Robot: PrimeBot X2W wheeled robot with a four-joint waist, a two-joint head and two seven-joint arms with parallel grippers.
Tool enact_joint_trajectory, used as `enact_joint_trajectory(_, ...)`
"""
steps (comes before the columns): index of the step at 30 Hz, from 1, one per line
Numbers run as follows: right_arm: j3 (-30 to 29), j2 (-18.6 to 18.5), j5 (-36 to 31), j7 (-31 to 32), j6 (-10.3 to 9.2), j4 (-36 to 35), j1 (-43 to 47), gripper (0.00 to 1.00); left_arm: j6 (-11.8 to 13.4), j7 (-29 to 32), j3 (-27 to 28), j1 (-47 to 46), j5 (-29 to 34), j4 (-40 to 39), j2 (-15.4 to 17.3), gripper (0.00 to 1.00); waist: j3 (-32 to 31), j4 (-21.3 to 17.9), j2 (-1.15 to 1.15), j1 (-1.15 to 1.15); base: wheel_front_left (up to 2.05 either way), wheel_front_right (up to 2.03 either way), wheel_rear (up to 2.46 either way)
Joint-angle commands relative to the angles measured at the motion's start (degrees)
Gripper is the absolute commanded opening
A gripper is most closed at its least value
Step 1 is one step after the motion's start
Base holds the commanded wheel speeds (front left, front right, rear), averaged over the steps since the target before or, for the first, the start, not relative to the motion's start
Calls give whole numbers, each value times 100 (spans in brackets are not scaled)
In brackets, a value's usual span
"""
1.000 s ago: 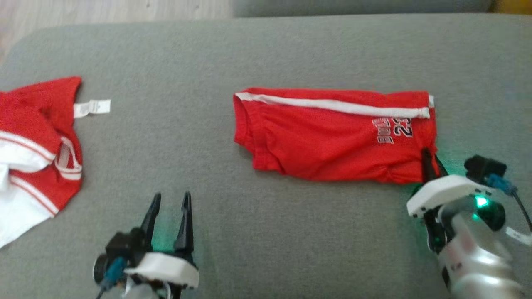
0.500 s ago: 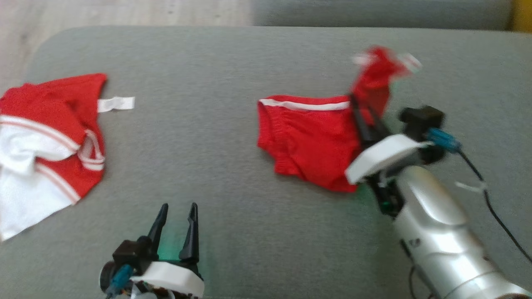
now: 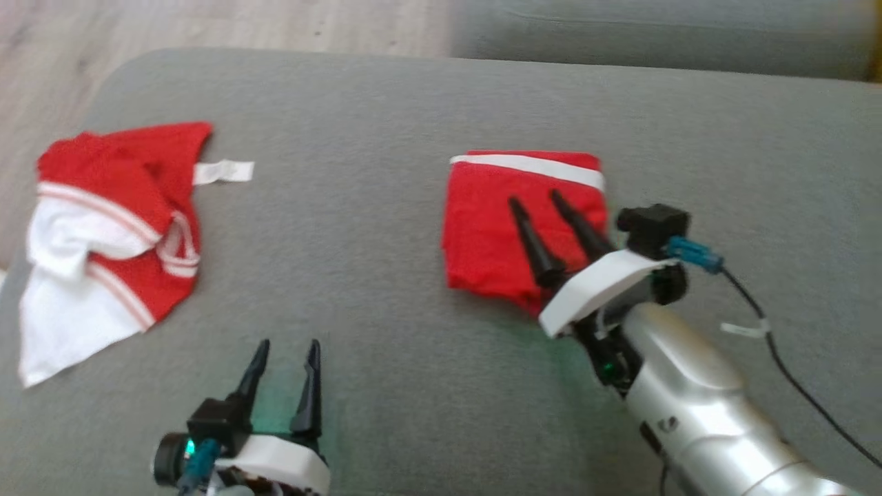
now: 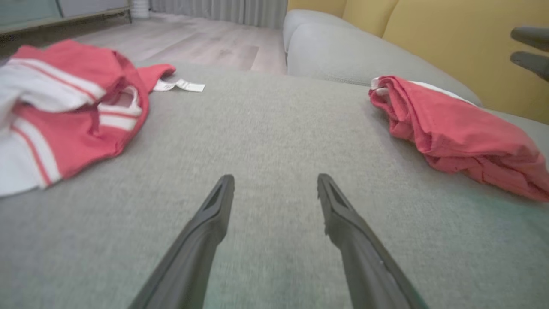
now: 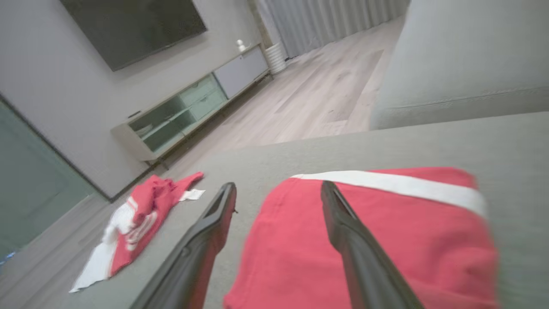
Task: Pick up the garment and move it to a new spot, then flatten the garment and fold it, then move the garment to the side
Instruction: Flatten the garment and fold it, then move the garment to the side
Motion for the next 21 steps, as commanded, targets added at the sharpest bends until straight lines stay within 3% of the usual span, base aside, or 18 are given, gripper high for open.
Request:
enact_joint_trajectory(1,-213,50,-306,-78,-4,-111,97,100,68,-30,334,-209,157,-222,56,100,-21,-338,0,0,0,0,0)
enact_joint_trajectory(11,-2342,50,-2352,-79,-4,-557,1019,100,320,-30,842,-84,821,-649,70,100,-171,-1096,0,0,0,0,0)
enact_joint_trajectory(15,-2556,50,-2619,-79,-4,-734,1436,100,520,-30,992,144,946,-777,66,100,-273,-1233,0,0,0,0,0)
enact_joint_trajectory(21,-2667,51,-2640,-79,-4,-816,1899,100,562,-30,996,485,997,-882,58,100,-354,-1219,0,0,0,0,0)
